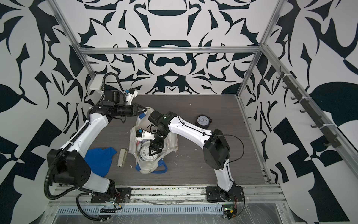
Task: Take the alarm clock out of the canvas bag
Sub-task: Pick up the alarm from the canvas bag.
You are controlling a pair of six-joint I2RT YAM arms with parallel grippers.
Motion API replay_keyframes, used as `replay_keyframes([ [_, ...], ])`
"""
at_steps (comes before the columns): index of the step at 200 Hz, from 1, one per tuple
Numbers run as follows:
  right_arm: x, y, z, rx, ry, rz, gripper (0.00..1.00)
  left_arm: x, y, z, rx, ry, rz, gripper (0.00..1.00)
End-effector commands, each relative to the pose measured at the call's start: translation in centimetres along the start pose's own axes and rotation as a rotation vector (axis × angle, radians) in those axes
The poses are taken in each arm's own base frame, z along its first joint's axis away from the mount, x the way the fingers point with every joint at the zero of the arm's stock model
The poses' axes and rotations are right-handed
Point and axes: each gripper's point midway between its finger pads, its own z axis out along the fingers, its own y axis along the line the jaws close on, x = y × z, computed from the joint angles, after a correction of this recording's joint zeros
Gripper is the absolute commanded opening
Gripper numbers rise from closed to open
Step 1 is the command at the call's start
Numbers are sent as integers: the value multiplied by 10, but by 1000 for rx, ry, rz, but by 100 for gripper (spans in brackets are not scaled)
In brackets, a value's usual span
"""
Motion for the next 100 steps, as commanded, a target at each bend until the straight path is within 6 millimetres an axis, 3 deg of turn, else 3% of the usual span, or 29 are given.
replay_keyframes([
  [1, -4, 28, 5, -86, -15, 43, 77, -17, -10, -5, 33, -64, 66, 0],
  [40, -15, -4, -9, 115, -53, 55, 78, -12, -17, -7, 70, -58, 95, 0],
  [100, -11, -25, -5, 196, -18, 36, 78, -8, -23, -9, 104, -56, 104, 0],
])
